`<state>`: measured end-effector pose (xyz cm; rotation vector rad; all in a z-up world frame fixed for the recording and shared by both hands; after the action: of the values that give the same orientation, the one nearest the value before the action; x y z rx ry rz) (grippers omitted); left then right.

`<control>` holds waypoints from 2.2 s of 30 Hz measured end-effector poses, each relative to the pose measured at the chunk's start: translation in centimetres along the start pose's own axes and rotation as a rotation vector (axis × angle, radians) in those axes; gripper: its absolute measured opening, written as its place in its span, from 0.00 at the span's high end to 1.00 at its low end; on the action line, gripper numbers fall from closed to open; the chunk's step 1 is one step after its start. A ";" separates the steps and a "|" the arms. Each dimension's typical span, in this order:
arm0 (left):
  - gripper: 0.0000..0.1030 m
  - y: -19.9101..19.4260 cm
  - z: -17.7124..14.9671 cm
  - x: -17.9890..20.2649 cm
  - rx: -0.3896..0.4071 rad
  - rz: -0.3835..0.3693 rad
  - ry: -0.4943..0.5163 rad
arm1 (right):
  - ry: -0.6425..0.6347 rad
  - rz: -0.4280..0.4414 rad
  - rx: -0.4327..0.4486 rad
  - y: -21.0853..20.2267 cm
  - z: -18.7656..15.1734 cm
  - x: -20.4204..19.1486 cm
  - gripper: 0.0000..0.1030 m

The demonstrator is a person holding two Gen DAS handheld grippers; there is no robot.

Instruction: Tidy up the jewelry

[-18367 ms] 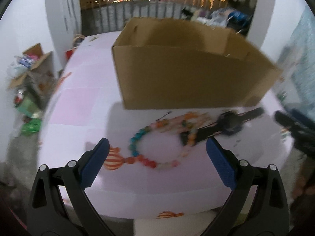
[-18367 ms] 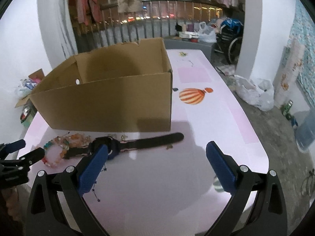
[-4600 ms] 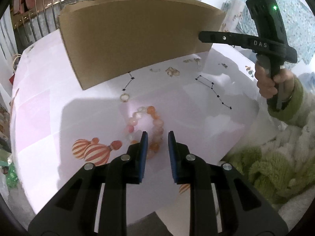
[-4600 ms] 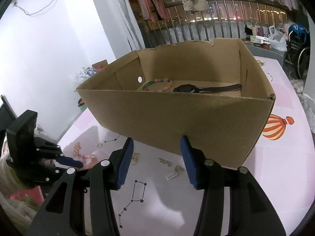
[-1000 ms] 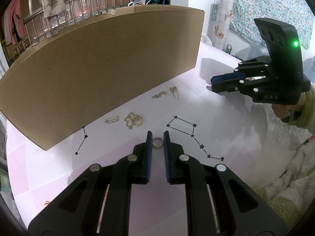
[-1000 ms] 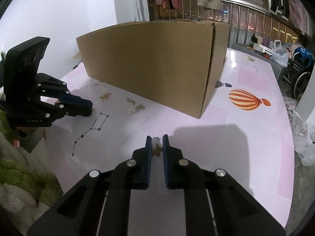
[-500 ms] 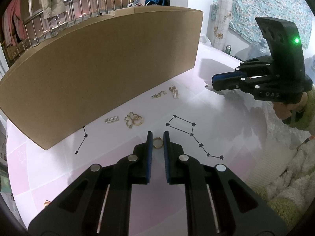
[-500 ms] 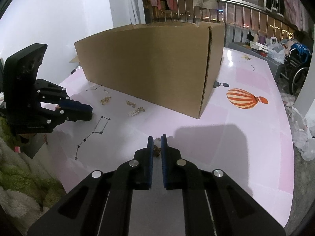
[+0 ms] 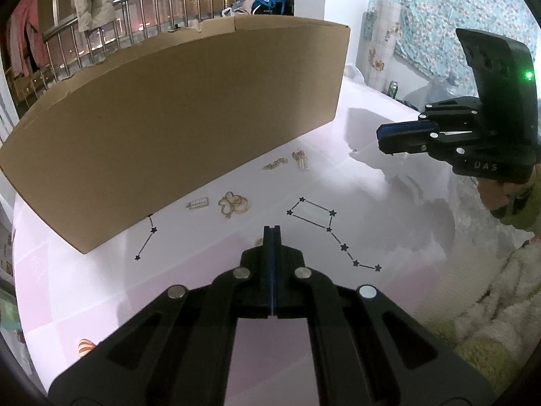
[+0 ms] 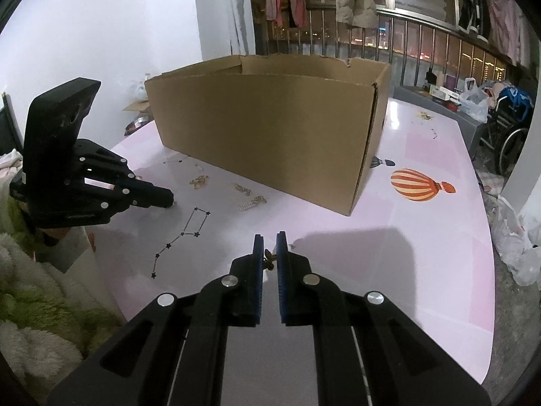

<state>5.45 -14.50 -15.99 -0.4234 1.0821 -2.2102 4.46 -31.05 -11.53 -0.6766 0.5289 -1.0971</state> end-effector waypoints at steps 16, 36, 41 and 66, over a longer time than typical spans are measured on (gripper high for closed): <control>1.00 -4.3 1.4 -1.2 0.093 0.025 -0.011 | 0.009 0.000 0.064 -1.7 2.1 -0.2 0.92; 0.85 0.8 -0.5 -0.4 -0.047 0.040 -0.038 | 0.081 0.021 0.033 0.7 0.5 0.1 0.92; 0.91 0.9 -0.5 -0.3 -0.050 0.055 -0.024 | 0.086 0.026 0.031 0.8 0.4 0.3 0.92; 1.00 -0.8 0.0 -1.3 -0.018 0.057 -0.062 | 0.080 0.016 0.048 0.2 0.9 0.3 0.92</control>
<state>6.10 -13.27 -15.35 -0.4598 1.0688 -2.1249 5.28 -31.11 -11.08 -0.5873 0.5744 -1.1217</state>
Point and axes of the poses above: each gripper's, at about its wrist camera, not at the fingertips, and y roughly the way its jaws point, x to its right, z to its top, the point moved 8 cm from there along y, roughly the way its jaws point, and after that the axes turned 5 degrees about -x, right-handed, at the moved point
